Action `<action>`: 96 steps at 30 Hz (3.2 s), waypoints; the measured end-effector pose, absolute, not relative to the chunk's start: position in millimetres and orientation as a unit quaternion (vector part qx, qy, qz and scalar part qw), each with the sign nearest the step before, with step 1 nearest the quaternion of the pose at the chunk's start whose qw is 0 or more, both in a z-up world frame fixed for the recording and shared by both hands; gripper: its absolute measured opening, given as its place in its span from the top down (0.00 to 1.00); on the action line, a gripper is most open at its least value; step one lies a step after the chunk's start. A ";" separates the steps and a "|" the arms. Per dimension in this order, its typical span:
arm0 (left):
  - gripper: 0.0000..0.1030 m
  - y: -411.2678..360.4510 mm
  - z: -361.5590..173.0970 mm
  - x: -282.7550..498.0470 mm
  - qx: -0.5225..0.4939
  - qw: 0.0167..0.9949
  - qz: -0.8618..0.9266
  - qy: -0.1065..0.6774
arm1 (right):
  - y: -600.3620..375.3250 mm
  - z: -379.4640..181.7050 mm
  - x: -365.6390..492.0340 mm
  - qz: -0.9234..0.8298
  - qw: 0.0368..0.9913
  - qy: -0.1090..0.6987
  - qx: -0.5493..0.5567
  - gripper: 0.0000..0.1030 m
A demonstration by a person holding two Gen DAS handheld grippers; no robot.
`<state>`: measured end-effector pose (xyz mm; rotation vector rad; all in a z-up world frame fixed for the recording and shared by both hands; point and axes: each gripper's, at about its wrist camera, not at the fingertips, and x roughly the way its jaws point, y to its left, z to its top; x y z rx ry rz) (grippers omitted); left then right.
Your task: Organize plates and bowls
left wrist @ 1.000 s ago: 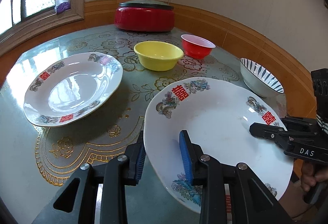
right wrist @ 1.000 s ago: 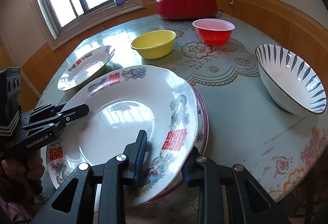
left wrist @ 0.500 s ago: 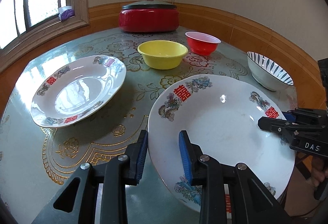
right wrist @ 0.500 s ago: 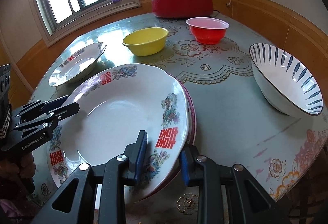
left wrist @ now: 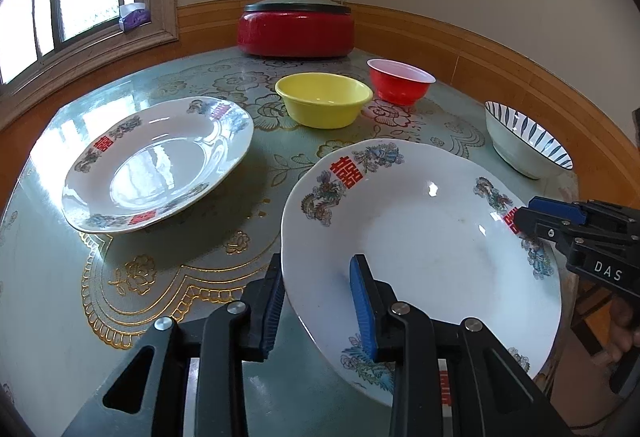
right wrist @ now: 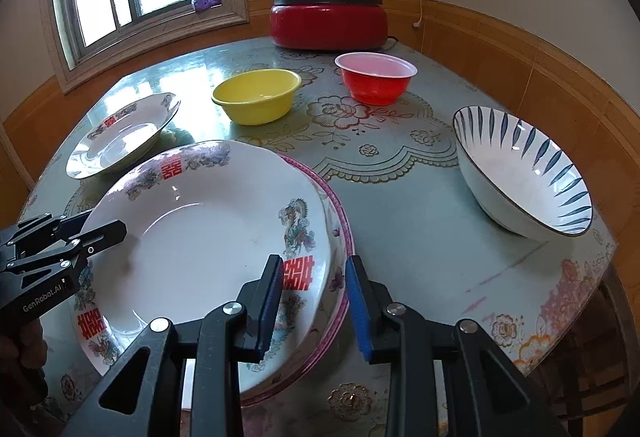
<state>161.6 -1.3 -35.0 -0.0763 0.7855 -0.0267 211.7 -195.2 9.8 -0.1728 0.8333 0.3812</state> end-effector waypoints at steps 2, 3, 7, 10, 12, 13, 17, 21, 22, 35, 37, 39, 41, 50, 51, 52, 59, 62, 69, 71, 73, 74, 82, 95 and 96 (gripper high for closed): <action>0.69 -1.6 -35.4 161.6 -0.038 0.923 -0.013 0.384 | -194.9 12.1 207.7 0.183 0.895 0.399 -0.081 0.70; 0.69 -1.0 -35.4 162.2 -0.042 0.922 -0.014 0.385 | -193.9 13.2 204.9 0.183 0.896 0.396 -0.080 0.70; 0.69 1.5 -33.3 158.9 -0.048 0.923 -0.016 0.382 | -183.6 11.0 196.5 0.185 0.896 0.393 -0.093 0.67; 0.67 4.5 -30.3 155.1 -0.053 0.924 -0.020 0.378 | -176.9 4.8 196.1 0.167 0.893 0.401 -0.116 0.67; 0.67 7.3 -29.9 152.4 -0.055 0.923 -0.020 0.379 | -177.1 0.8 197.5 0.164 0.889 0.412 -0.110 0.67; 0.66 10.0 -29.7 150.0 -0.057 0.924 -0.020 0.378 | -177.6 0.3 197.3 0.162 0.890 0.412 -0.107 0.67; 0.66 20.8 -25.1 142.6 -0.075 0.924 -0.020 0.374 | -175.1 3.7 195.5 0.149 0.894 0.408 -0.110 0.67; 0.65 33.4 -22.6 136.0 -0.095 0.924 -0.021 0.369 | -173.5 13.6 194.2 0.140 0.901 0.396 -0.109 0.67; 0.64 36.2 -21.7 134.4 -0.098 0.924 -0.021 0.368 | -172.5 16.6 193.9 0.139 0.903 0.392 -0.108 0.67; 0.62 72.0 -28.3 129.1 -0.145 0.911 -0.014 0.387 | -135.5 23.3 190.5 0.195 0.888 0.409 -0.081 0.67; 0.62 77.0 -29.6 128.5 -0.144 0.910 -0.012 0.389 | -129.3 22.0 189.7 0.209 0.882 0.417 -0.068 0.67; 0.62 83.7 -30.3 128.7 -0.145 0.909 -0.009 0.390 | -123.3 20.3 189.8 0.225 0.874 0.427 -0.055 0.67; 0.62 91.7 -29.5 129.6 -0.145 0.909 -0.007 0.390 | -116.6 20.2 190.4 0.239 0.868 0.433 -0.044 0.67; 0.62 135.9 -25.7 130.3 -0.157 0.909 0.008 0.386 | -73.8 32.6 204.5 0.287 0.851 0.439 -0.015 0.67; 0.62 141.4 -23.8 129.5 -0.159 0.910 0.009 0.382 | -68.6 35.6 208.2 0.292 0.850 0.438 -0.011 0.67; 0.61 147.4 -21.9 129.2 -0.161 0.912 0.011 0.378 | -62.8 38.1 212.3 0.299 0.847 0.439 -0.006 0.67; 0.58 193.8 -15.1 139.9 -0.177 0.915 0.038 0.360 | -30.1 39.3 251.3 0.302 0.835 0.459 0.027 0.64; 0.58 211.4 -16.2 151.3 -0.190 0.913 0.046 0.358 | -21.6 33.2 272.7 0.293 0.828 0.476 0.049 0.64; 0.58 244.9 -24.9 182.0 -0.206 0.907 0.046 0.365 | -4.4 19.4 310.1 0.264 0.818 0.506 0.072 0.63; 0.58 250.2 -28.3 192.7 -0.209 0.904 0.040 0.370 | -0.3 13.7 318.8 0.258 0.814 0.515 0.077 0.63; 0.58 254.4 -30.9 201.7 -0.211 0.903 0.034 0.373 | 2.8 8.4 326.0 0.255 0.809 0.523 0.084 0.63; 0.58 255.5 -31.6 206.4 -0.210 0.904 0.027 0.373 | 4.3 5.0 329.9 0.253 0.807 0.527 0.087 0.63; 0.60 258.8 -35.4 244.8 -0.191 0.902 0.011 0.387 | 21.2 -10.4 346.3 0.256 0.797 0.540 0.082 0.63; 0.75 252.2 -41.7 234.9 -0.159 0.901 0.020 0.404 | 37.6 -22.0 331.9 0.256 0.791 0.556 0.017 0.75; 0.75 251.7 -41.9 229.0 -0.163 0.900 0.020 0.404 | 39.0 -21.3 327.4 0.258 0.790 0.556 0.006 0.74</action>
